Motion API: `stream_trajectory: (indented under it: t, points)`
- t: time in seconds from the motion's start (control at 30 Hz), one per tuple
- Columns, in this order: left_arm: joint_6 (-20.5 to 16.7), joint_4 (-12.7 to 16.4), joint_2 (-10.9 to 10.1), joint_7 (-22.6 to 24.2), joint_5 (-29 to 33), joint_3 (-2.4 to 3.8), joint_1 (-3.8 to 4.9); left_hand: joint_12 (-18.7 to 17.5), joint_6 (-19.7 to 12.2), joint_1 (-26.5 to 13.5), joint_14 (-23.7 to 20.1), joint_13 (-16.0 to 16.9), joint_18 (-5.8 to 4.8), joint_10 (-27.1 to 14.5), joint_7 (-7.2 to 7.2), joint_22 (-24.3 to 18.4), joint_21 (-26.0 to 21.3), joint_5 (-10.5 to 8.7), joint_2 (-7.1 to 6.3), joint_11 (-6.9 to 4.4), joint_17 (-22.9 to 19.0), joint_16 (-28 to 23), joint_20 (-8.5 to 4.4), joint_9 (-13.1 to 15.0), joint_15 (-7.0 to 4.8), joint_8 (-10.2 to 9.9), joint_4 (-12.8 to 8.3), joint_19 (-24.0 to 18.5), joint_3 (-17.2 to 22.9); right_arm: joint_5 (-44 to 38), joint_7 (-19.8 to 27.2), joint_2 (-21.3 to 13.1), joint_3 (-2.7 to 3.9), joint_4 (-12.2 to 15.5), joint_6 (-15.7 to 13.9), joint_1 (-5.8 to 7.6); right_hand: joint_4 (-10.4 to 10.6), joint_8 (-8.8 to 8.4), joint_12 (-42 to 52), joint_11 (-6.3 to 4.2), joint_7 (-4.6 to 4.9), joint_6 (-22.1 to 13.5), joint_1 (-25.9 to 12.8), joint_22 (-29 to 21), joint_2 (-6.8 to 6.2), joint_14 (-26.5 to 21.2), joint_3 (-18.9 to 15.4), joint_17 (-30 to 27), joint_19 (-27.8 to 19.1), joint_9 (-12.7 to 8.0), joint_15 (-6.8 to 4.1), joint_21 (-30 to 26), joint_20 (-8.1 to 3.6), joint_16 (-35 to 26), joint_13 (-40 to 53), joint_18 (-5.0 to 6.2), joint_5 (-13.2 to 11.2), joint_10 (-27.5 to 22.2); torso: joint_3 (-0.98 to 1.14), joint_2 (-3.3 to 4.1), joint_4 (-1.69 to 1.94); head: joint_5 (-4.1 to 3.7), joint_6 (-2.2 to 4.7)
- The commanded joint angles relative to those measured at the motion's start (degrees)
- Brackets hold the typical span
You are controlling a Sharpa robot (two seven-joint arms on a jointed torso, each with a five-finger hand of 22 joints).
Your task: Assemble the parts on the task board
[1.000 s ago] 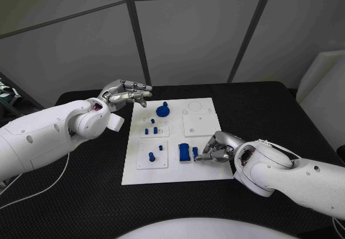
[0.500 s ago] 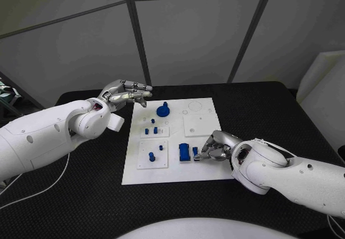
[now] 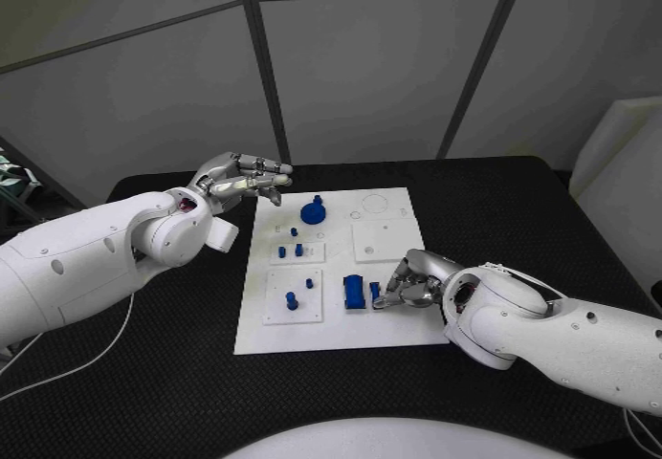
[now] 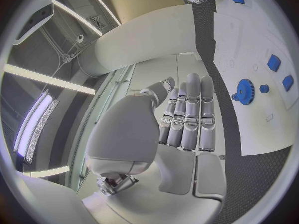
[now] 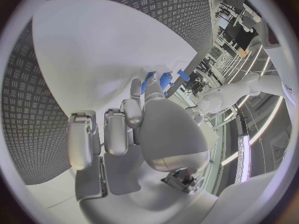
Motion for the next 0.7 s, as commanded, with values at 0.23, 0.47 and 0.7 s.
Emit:
stream_trajectory:
  t: [0.23,0.47,0.7]
  points:
    - [0.2,0.0,0.0,0.4,0.3,0.04,0.02,-0.1,-0.4,-0.2,0.0,0.1,-0.71,-0.3,0.22,-0.1,-0.4,-0.13,0.43,-0.12,-0.1,-0.2,0.32,0.1,0.49,-0.4,-0.1,0.2,-0.3,1.8,8.4,-1.8,-0.22,1.8,-6.1,-0.17,0.6,-0.9,-2.7,-0.07,0.51,-0.6,-2.3,15.1,-0.08,2.4,-1.6,-1.8,6.1,0.1,0.02,0.4,-0.2,-1.2,-1.8,-0.42,0.0,-0.9,0.01,-0.17,-0.08,-0.11,0.49]
    - [0.0,-0.1,0.2,0.6,0.8,0.03,-0.18,0.0,-0.3,-0.5,0.0,0.1,-0.74,-0.3,0.21,-0.2,-0.5,-0.23,0.35,-0.09,-0.1,-0.3,0.35,0.1,0.54,-0.4,0.0,0.3,-0.5,14.8,21.4,-4.3,-0.16,2.3,-11.0,0.09,1.1,-1.1,-22.1,1.98,2.87,-8.2,-3.6,10.0,-0.8,0.1,-2.2,-10.7,2.4,-1.5,1.71,-7.7,1.17,-7.6,-15.5,1.61,0.2,-8.4,-0.23,-0.82,-0.13,-0.48,1.38]
    - [-1.0,-0.9,1.0,1.3,4.0,0.02,-0.6,-0.2,-0.9,-1.6,-4.5,0.0,-0.93,-1.4,0.4,-3.4,-5.9,-1.27,-0.04,0.37,-3.3,-6.9,1.27,0.1,1.87,-0.8,1.0,-3.2,-0.8,35.0,34.6,-3.3,-0.11,-4.6,-9.8,3.26,-0.5,-1.2,-32.5,3.41,4.34,-11.9,-1.4,-0.2,0.34,-4.0,-1.9,-25.6,-4.4,-3.4,3.02,-23.8,2.66,-20.5,-24.9,5.0,0.9,-13.0,-0.67,-2.23,-0.08,-0.8,3.16]
